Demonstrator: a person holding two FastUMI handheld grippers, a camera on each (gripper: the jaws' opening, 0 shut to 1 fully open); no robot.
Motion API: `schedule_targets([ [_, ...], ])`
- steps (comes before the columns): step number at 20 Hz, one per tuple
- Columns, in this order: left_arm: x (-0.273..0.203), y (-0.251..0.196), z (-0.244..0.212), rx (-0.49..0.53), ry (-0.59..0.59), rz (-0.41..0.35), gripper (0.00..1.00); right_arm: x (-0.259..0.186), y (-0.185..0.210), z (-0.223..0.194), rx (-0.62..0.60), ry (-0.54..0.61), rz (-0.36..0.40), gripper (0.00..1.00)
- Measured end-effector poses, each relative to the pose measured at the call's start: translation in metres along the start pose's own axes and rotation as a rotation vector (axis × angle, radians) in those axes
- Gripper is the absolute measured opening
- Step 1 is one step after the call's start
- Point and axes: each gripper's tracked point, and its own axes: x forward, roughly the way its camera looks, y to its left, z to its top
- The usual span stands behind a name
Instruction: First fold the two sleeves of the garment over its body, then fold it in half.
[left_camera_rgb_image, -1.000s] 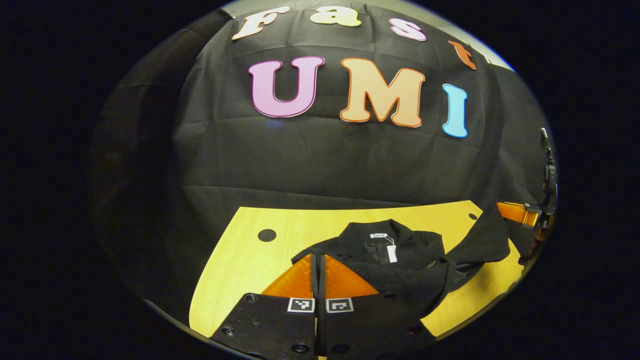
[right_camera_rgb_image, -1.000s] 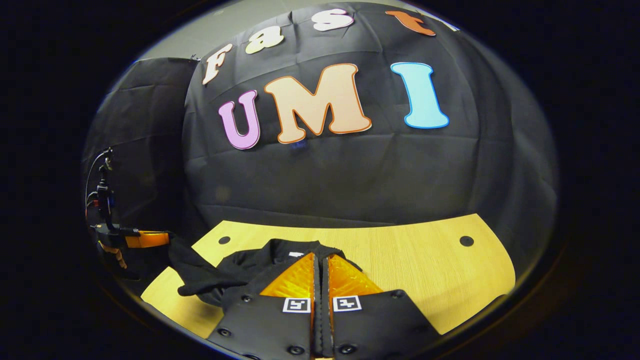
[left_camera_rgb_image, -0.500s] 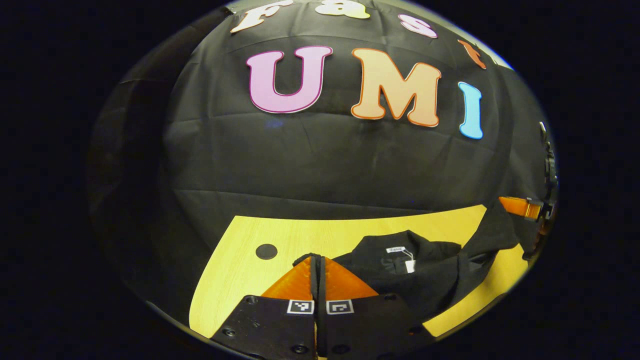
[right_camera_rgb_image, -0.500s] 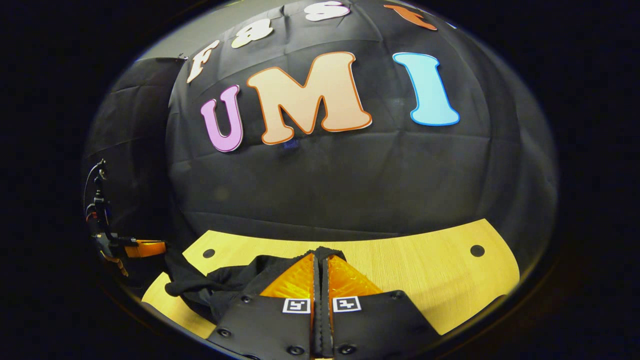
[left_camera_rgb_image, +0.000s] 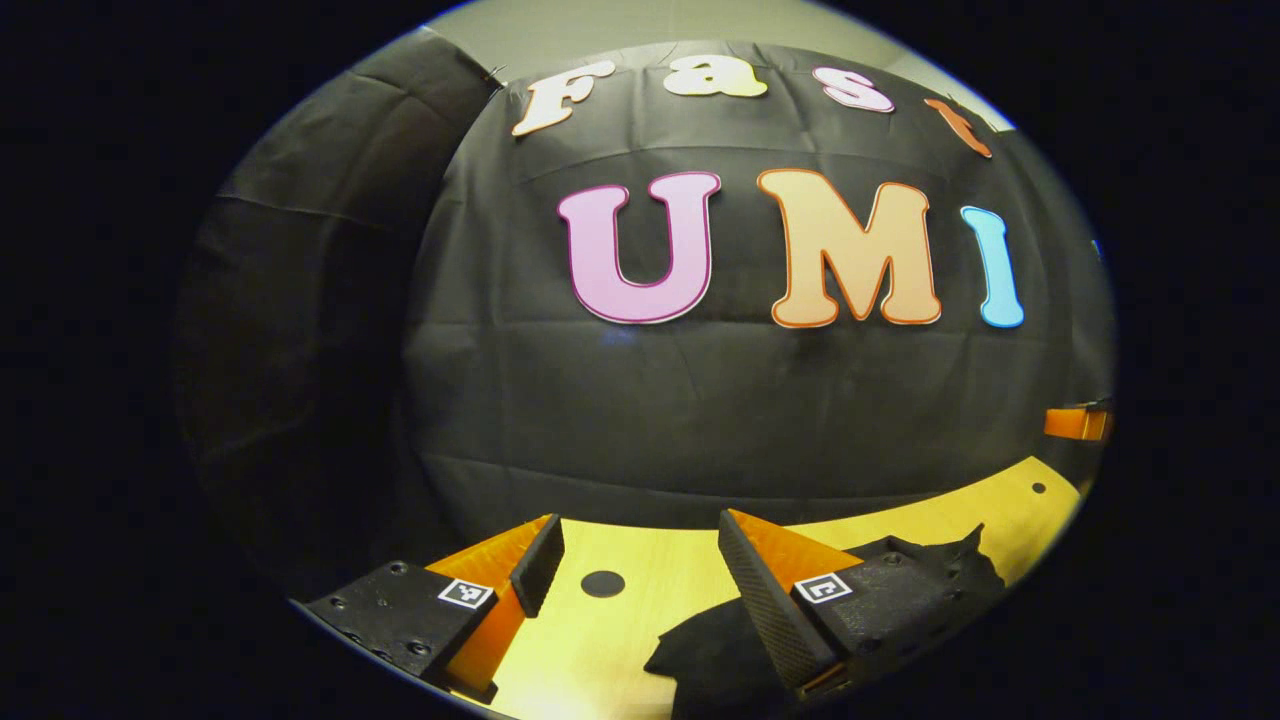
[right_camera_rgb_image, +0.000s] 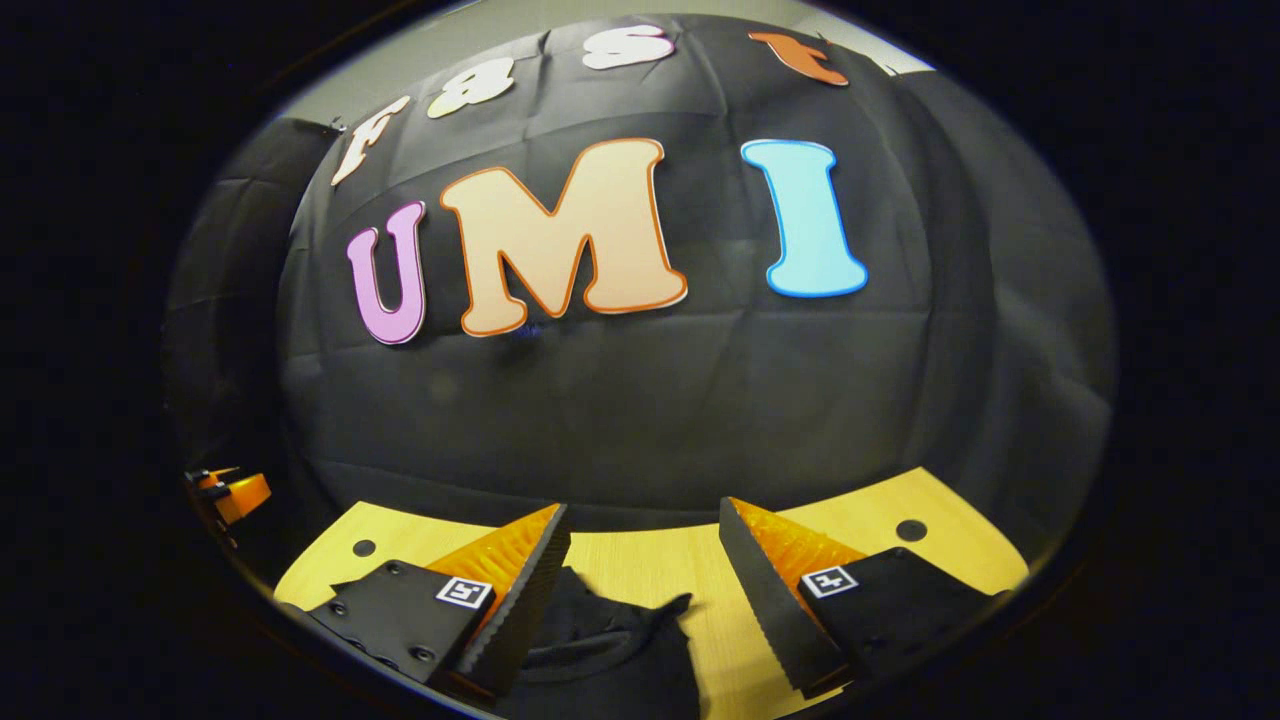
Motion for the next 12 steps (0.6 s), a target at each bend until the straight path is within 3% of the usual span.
schedule_targets([
  [2,-0.004,-0.004,0.004,0.008,0.001,-0.008,0.96,-0.006,0.0,0.002,-0.016,-0.005,0.001,0.96],
  [3,-0.005,-0.006,0.009,0.002,-0.007,-0.01,0.96,-0.01,0.0,0.004,-0.026,-0.006,0.004,0.92],
  [6,-0.016,-0.01,0.024,-0.004,-0.033,-0.021,0.93,-0.031,0.003,0.011,-0.071,-0.026,0.002,0.97],
  [11,-0.064,-0.011,0.065,-0.083,-0.1,-0.042,0.96,-0.102,0.013,0.03,-0.114,-0.139,-0.007,0.97],
  [12,-0.079,-0.013,0.077,-0.089,-0.129,-0.051,0.96,-0.119,0.013,0.036,-0.123,-0.173,-0.003,0.93],
])
